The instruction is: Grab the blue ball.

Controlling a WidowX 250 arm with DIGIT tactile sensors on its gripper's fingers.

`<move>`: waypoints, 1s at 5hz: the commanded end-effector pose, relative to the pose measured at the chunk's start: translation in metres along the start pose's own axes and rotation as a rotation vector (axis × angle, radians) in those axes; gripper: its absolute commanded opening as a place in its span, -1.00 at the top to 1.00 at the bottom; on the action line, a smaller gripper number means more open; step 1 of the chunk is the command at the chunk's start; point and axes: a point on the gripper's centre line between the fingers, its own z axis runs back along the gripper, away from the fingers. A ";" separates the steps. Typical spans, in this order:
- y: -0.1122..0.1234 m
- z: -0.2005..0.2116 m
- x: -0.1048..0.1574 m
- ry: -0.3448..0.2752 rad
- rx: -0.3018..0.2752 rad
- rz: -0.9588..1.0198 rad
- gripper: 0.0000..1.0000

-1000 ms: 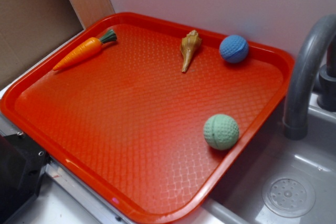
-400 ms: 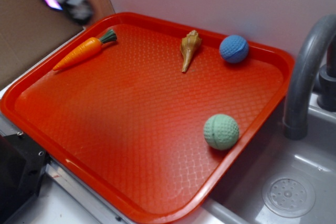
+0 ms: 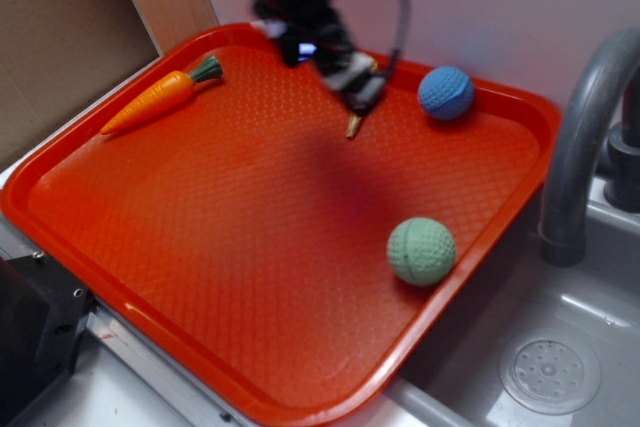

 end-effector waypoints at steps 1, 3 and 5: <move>-0.026 -0.013 0.047 -0.137 -0.079 -0.161 -1.00; -0.036 -0.035 0.052 -0.112 -0.125 -0.213 1.00; -0.027 -0.020 0.044 -0.079 -0.087 -0.161 1.00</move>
